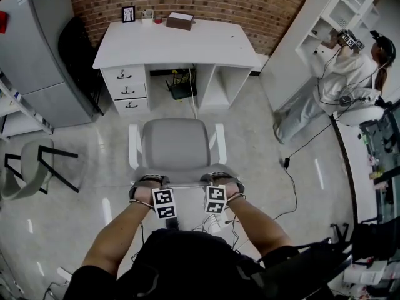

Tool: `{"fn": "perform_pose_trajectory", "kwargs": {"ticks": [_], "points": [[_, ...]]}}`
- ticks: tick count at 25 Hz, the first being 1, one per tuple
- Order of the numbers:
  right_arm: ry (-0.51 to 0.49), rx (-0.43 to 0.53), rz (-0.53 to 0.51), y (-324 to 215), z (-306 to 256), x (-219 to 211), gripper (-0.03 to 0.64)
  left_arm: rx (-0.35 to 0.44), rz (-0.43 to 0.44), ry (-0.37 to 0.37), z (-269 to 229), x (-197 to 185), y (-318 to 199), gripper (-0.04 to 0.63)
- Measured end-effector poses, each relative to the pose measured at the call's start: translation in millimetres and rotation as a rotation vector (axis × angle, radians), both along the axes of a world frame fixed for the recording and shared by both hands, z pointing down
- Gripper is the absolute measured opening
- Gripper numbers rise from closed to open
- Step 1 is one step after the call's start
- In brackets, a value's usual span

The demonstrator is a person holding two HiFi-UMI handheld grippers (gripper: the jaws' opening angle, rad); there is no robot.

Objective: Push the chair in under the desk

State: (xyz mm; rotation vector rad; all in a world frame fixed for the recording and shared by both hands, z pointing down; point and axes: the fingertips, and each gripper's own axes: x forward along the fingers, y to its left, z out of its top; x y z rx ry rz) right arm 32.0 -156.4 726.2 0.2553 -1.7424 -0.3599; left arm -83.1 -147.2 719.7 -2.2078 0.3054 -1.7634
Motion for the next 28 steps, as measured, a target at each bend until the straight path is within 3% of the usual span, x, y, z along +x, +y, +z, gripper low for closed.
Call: {"fn": "perform_pose_trajectory", "kwargs": {"ticks": [28], "points": [[0.030, 0.030, 0.033, -88.7, 3.2, -4.4, 0.012, 0.026, 0.034, -0.008, 1.2, -7.6, -90.0, 0.011]]}}
